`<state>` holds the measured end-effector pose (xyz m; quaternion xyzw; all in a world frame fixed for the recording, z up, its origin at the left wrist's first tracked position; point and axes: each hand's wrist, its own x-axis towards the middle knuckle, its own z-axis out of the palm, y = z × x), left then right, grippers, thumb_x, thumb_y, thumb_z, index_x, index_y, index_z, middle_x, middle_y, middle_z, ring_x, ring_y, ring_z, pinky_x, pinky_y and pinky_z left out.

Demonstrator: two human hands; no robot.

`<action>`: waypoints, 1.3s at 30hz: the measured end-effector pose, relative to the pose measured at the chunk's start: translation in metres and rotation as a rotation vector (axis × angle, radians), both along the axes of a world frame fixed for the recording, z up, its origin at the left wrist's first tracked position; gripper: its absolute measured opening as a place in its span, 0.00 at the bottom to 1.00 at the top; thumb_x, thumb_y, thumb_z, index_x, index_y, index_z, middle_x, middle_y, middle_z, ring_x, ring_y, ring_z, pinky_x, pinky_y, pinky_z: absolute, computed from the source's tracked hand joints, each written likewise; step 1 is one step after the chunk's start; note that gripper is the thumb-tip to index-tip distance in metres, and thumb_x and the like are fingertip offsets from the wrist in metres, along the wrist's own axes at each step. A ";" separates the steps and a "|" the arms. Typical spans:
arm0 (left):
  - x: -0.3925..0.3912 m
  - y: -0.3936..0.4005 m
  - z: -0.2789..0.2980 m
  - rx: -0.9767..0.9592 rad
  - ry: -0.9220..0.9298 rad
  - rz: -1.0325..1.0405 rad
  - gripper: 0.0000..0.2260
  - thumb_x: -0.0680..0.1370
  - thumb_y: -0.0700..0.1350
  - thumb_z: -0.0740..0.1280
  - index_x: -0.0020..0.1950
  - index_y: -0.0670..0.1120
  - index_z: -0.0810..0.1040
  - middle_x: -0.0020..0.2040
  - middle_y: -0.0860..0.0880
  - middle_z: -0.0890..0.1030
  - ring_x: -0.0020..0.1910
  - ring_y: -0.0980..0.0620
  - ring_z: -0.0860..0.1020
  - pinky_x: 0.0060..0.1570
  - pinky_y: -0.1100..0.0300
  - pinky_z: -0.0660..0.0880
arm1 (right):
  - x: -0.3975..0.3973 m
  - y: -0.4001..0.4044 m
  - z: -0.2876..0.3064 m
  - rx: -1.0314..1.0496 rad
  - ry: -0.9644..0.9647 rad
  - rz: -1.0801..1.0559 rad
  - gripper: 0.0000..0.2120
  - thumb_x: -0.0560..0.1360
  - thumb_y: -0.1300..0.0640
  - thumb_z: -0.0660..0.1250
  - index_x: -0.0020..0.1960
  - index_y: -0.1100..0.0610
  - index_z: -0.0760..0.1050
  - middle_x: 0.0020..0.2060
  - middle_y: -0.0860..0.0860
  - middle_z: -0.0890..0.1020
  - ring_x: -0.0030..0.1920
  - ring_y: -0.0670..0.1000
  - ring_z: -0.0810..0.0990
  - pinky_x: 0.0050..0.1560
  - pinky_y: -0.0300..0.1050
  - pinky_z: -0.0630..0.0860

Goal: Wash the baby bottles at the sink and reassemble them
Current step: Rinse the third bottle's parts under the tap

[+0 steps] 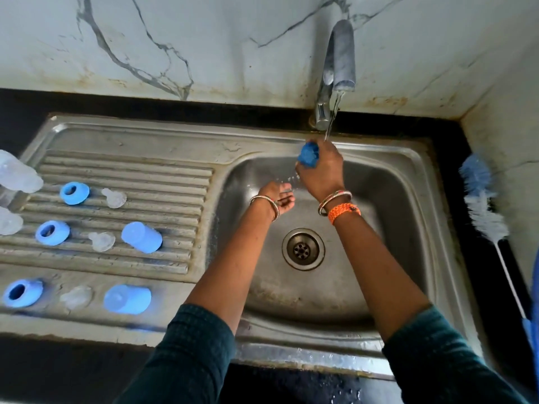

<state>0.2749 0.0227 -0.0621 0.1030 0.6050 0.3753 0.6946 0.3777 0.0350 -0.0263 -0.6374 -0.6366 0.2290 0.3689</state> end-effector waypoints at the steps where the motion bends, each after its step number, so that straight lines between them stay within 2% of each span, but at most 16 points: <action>1: 0.001 -0.001 0.004 0.011 -0.023 0.005 0.10 0.81 0.38 0.52 0.51 0.40 0.73 0.41 0.43 0.73 0.37 0.50 0.71 0.44 0.58 0.73 | 0.000 0.002 0.007 -0.025 -0.011 0.012 0.21 0.68 0.65 0.72 0.60 0.62 0.74 0.55 0.58 0.78 0.55 0.54 0.75 0.56 0.39 0.69; 2: 0.003 -0.002 0.010 0.031 -0.052 0.007 0.10 0.81 0.38 0.52 0.53 0.40 0.73 0.42 0.43 0.74 0.38 0.50 0.72 0.49 0.56 0.72 | 0.001 0.004 0.013 -0.103 0.035 0.017 0.21 0.69 0.65 0.72 0.61 0.62 0.74 0.54 0.56 0.77 0.53 0.53 0.75 0.55 0.38 0.70; 4: 0.006 0.000 0.025 0.093 -0.115 0.017 0.10 0.81 0.38 0.53 0.51 0.40 0.75 0.41 0.44 0.76 0.39 0.51 0.74 0.52 0.56 0.73 | 0.005 0.006 0.026 -0.377 0.477 -0.041 0.18 0.73 0.63 0.69 0.61 0.62 0.72 0.53 0.57 0.76 0.47 0.52 0.77 0.49 0.42 0.76; 6: 0.007 0.002 0.043 0.182 -0.128 0.004 0.11 0.80 0.39 0.56 0.42 0.43 0.75 0.30 0.49 0.77 0.34 0.54 0.74 0.44 0.60 0.73 | 0.009 0.000 0.038 -0.662 1.071 -0.068 0.14 0.77 0.59 0.63 0.61 0.62 0.70 0.51 0.61 0.77 0.41 0.54 0.79 0.41 0.45 0.79; 8: 0.007 -0.001 0.057 0.288 -0.059 -0.043 0.08 0.80 0.40 0.58 0.44 0.47 0.76 0.25 0.52 0.75 0.29 0.57 0.74 0.39 0.62 0.71 | 0.017 -0.006 0.041 -0.770 1.274 -0.058 0.15 0.79 0.52 0.56 0.58 0.62 0.72 0.43 0.59 0.80 0.37 0.53 0.78 0.37 0.44 0.76; 11: 0.003 -0.009 0.064 0.432 0.195 -0.213 0.07 0.78 0.42 0.64 0.54 0.51 0.77 0.40 0.50 0.79 0.37 0.55 0.76 0.44 0.59 0.71 | 0.021 -0.013 0.039 -0.768 1.265 -0.080 0.19 0.78 0.46 0.54 0.55 0.61 0.73 0.38 0.57 0.77 0.35 0.53 0.75 0.37 0.44 0.70; 13: 0.001 -0.014 0.064 0.515 0.315 -0.259 0.11 0.77 0.43 0.67 0.59 0.50 0.77 0.39 0.50 0.80 0.37 0.56 0.76 0.43 0.59 0.72 | 0.017 -0.020 0.043 -0.763 1.256 -0.116 0.18 0.77 0.48 0.55 0.56 0.61 0.72 0.39 0.58 0.76 0.35 0.54 0.73 0.37 0.45 0.70; 15: -0.003 -0.019 0.067 0.586 0.354 -0.252 0.14 0.76 0.40 0.68 0.62 0.44 0.76 0.38 0.50 0.79 0.35 0.55 0.75 0.39 0.60 0.72 | 0.014 -0.028 0.050 -0.739 1.179 -0.161 0.14 0.78 0.52 0.55 0.53 0.62 0.71 0.39 0.59 0.75 0.34 0.53 0.73 0.36 0.46 0.71; 19: -0.018 -0.030 0.072 0.662 0.378 -0.350 0.18 0.74 0.32 0.68 0.64 0.38 0.74 0.55 0.39 0.78 0.49 0.49 0.76 0.38 0.67 0.76 | 0.011 -0.042 0.054 -0.680 0.979 -0.196 0.09 0.80 0.63 0.56 0.43 0.60 0.71 0.36 0.57 0.74 0.32 0.51 0.71 0.28 0.41 0.73; 21: -0.029 -0.038 0.075 0.668 0.386 -0.405 0.19 0.73 0.29 0.67 0.64 0.35 0.73 0.59 0.36 0.77 0.50 0.48 0.76 0.39 0.69 0.75 | 0.004 -0.048 0.057 -0.660 0.895 -0.195 0.08 0.79 0.64 0.59 0.42 0.60 0.72 0.37 0.57 0.76 0.33 0.52 0.74 0.27 0.40 0.75; 25: -0.061 -0.053 0.084 0.582 0.381 -0.526 0.19 0.75 0.29 0.65 0.66 0.36 0.72 0.58 0.37 0.77 0.49 0.49 0.74 0.39 0.65 0.73 | -0.020 -0.059 0.062 -0.656 0.732 -0.164 0.06 0.77 0.62 0.65 0.41 0.57 0.72 0.38 0.55 0.78 0.36 0.50 0.77 0.32 0.41 0.76; 28: -0.101 -0.057 0.098 0.492 0.377 -0.577 0.16 0.78 0.31 0.62 0.65 0.39 0.74 0.49 0.43 0.75 0.45 0.51 0.72 0.42 0.62 0.68 | -0.054 -0.064 0.065 -0.612 0.604 -0.103 0.06 0.74 0.63 0.69 0.40 0.59 0.74 0.37 0.54 0.78 0.35 0.48 0.77 0.35 0.41 0.76; 30: -0.133 -0.056 0.107 0.458 0.364 -0.542 0.10 0.78 0.31 0.61 0.54 0.41 0.77 0.41 0.46 0.75 0.38 0.54 0.71 0.39 0.64 0.67 | -0.086 -0.064 0.069 -0.582 0.578 -0.043 0.03 0.74 0.64 0.70 0.46 0.62 0.77 0.40 0.58 0.80 0.37 0.50 0.78 0.39 0.43 0.78; 32: -0.167 -0.056 0.113 0.429 0.359 -0.490 0.09 0.79 0.34 0.61 0.43 0.45 0.75 0.35 0.49 0.77 0.36 0.54 0.72 0.38 0.65 0.68 | -0.120 -0.064 0.071 -0.570 0.552 0.016 0.10 0.73 0.63 0.70 0.53 0.66 0.78 0.46 0.63 0.80 0.42 0.54 0.79 0.46 0.49 0.79; 36: -0.233 -0.057 0.112 0.367 0.400 -0.420 0.07 0.79 0.39 0.64 0.41 0.45 0.74 0.40 0.45 0.77 0.39 0.51 0.75 0.47 0.60 0.72 | -0.188 -0.063 0.069 -0.550 0.436 0.094 0.15 0.73 0.61 0.72 0.53 0.71 0.78 0.41 0.62 0.78 0.33 0.52 0.77 0.33 0.40 0.79; 39: -0.267 -0.058 0.099 0.314 0.372 -0.370 0.07 0.78 0.38 0.66 0.40 0.44 0.73 0.37 0.46 0.79 0.38 0.52 0.75 0.45 0.61 0.72 | -0.225 -0.059 0.059 -0.559 0.351 0.117 0.15 0.72 0.60 0.73 0.50 0.72 0.79 0.38 0.62 0.79 0.31 0.53 0.77 0.37 0.46 0.80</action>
